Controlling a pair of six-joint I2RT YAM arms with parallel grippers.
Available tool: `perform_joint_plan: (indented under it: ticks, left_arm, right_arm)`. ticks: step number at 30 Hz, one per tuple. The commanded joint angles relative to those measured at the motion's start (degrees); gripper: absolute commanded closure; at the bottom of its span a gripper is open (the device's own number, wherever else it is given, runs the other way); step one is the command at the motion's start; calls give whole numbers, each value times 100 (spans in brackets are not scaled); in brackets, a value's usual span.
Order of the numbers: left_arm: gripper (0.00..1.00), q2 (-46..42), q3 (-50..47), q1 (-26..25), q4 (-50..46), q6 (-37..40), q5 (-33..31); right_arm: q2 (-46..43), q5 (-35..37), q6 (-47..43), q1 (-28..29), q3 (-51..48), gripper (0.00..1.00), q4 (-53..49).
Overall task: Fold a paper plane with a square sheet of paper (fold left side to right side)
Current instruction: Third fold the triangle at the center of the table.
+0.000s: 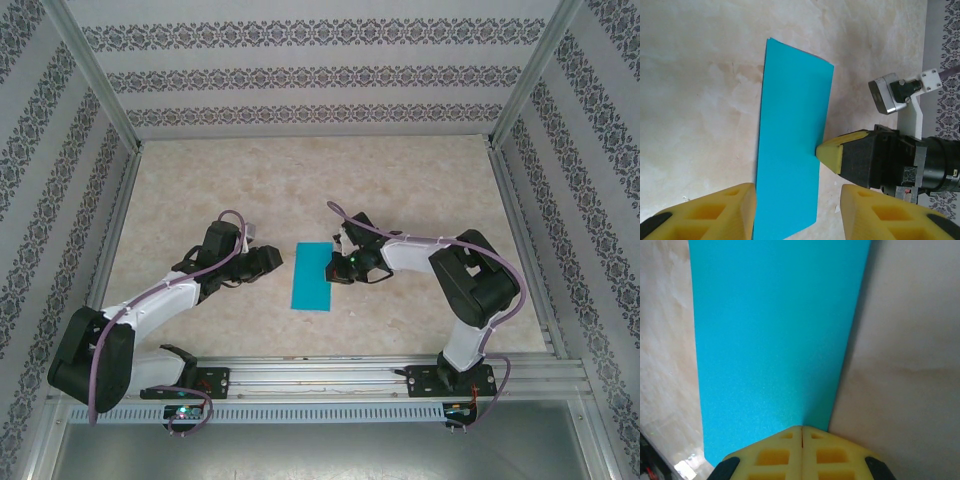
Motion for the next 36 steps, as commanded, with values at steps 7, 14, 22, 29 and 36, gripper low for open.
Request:
perform_joint_plan:
  ticks: [7,14,22,29,36]
  left_arm:
    - [53,502,-8,-204,92,-112,371]
    - [57,1130,236,-495,377,-242,396]
    - [62,1700,560,-711,411,-264,326]
    - [63,1887,749,-741,118,-145,139]
    - [65,2150,883,-799,85,-125,138]
  right_arm:
    - [195,814,-750,54,477,100,-1136]
    - [174,700,-714,62,392,100,-966]
    - [148,674,-678,64,336,100,-888]
    - [116,700,-677,57,308,100,-887]
    - [139,700,-659,56,303,100,-865]
